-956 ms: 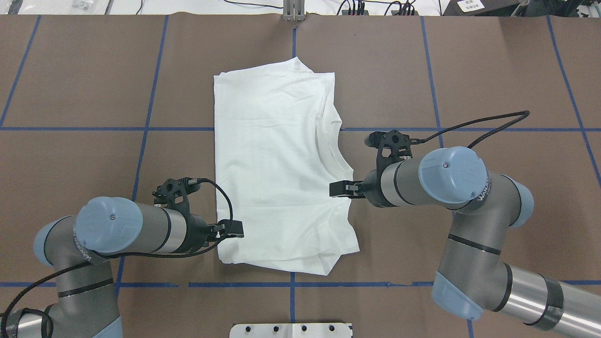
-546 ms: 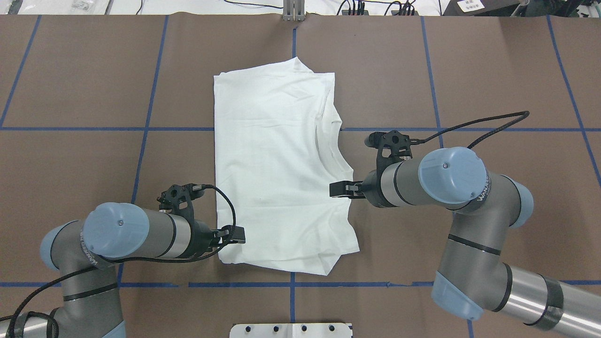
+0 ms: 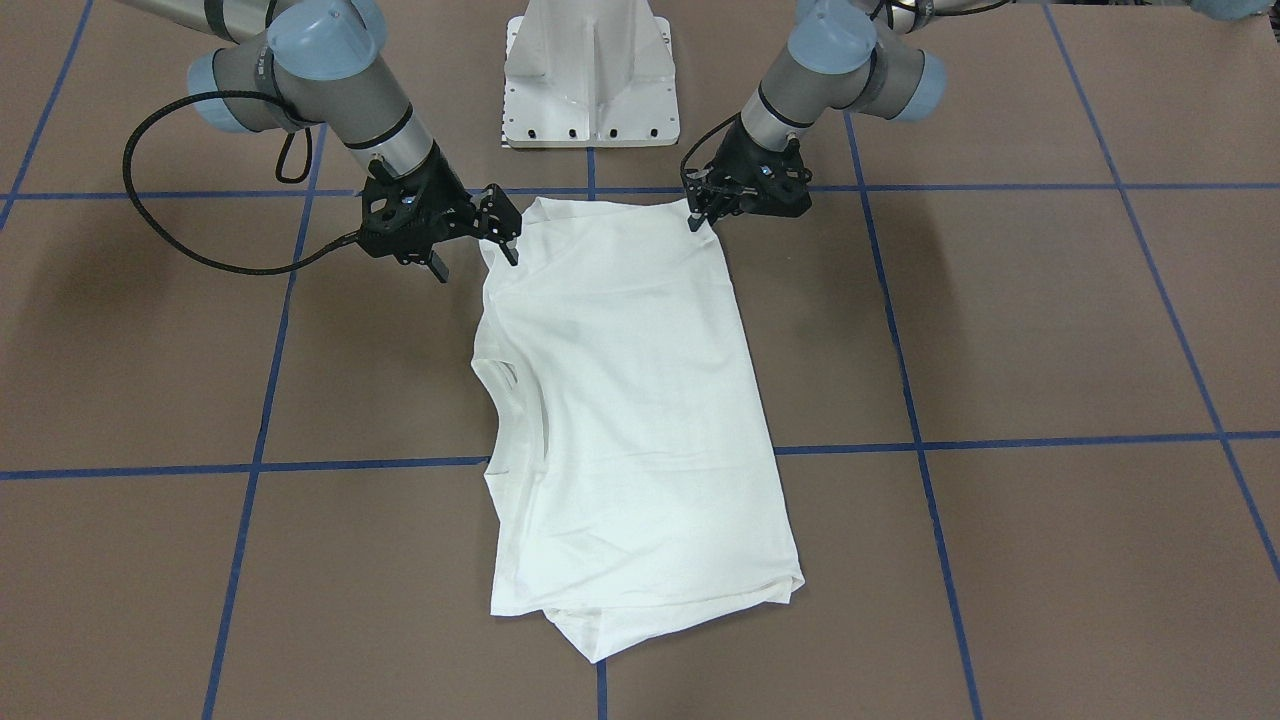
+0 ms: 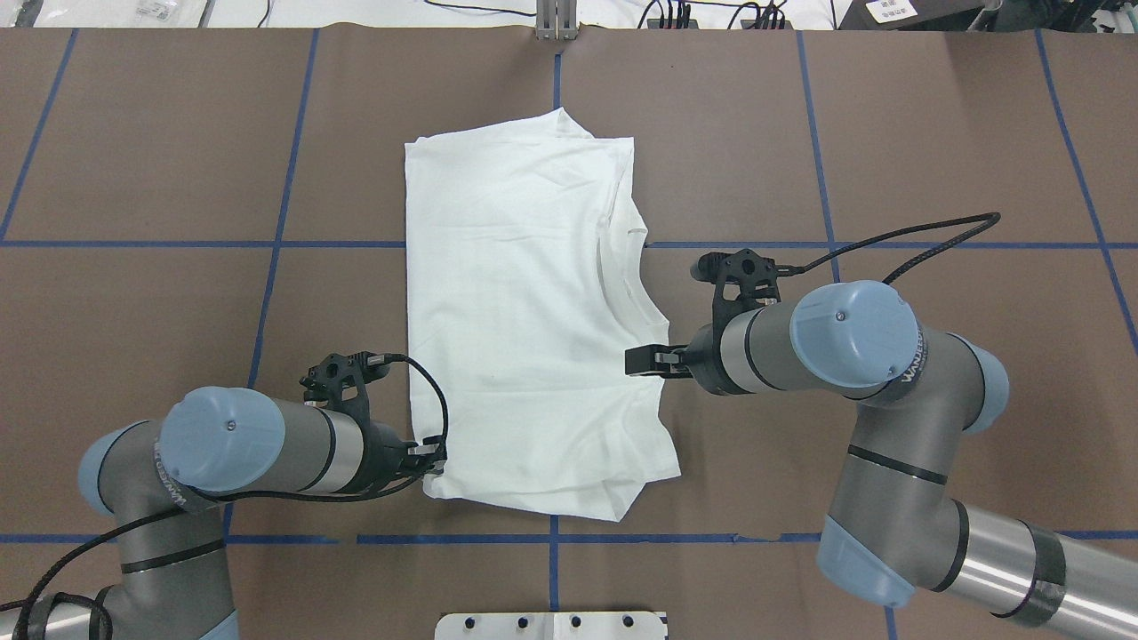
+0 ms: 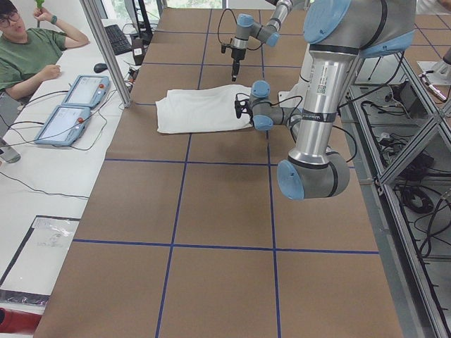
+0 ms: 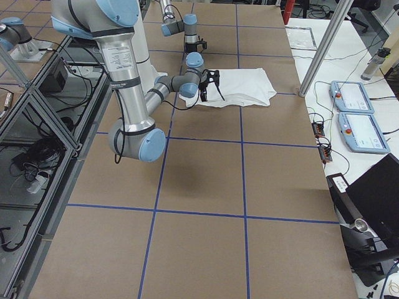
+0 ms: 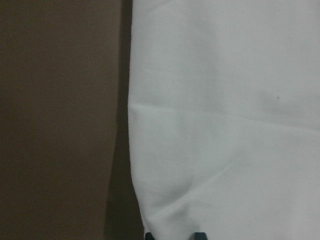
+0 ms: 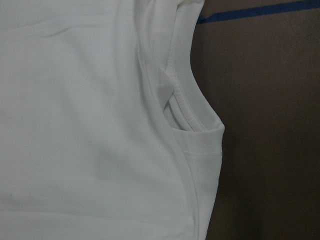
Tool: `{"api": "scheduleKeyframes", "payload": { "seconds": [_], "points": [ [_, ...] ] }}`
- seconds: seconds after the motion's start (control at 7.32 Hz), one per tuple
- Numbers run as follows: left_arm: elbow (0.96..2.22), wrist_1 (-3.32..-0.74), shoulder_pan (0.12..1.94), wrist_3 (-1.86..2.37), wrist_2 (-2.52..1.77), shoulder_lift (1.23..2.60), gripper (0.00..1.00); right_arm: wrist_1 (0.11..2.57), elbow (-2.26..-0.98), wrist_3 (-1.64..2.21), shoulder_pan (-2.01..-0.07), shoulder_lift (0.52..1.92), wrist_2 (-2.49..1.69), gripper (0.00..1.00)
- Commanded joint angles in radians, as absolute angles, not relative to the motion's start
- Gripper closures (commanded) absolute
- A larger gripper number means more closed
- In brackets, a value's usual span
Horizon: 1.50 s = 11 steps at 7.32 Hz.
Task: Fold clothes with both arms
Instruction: 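Lower both grippers to the shirt's sides nearest the robot, then grasp the shirt edges nearest the robot with both grippers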
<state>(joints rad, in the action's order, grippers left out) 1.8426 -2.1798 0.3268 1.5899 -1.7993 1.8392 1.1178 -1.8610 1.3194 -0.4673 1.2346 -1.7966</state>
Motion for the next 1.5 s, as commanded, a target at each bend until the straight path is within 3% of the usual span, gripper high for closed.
{"api": "scheduleKeyframes", "payload": {
  "seconds": [0.0,0.27,0.82,1.37],
  "points": [
    [1.845,-2.181,0.327,1.586,-1.801,1.839,1.0,1.202,-1.876,1.459,-0.459,1.215,-1.798,0.01],
    [1.85,-2.181,0.327,1.589,-1.801,1.841,1.0,1.458,-1.927,1.746,-0.414,1.134,-1.796,0.01],
    [1.853,-2.181,0.327,1.591,-1.801,1.847,1.0,1.462,-1.881,2.075,-0.27,1.123,-1.73,0.05],
    [1.858,-2.18,0.327,1.591,-1.801,1.847,1.0,1.454,-1.778,2.129,-0.235,1.057,-1.689,0.05]
  ]
}}
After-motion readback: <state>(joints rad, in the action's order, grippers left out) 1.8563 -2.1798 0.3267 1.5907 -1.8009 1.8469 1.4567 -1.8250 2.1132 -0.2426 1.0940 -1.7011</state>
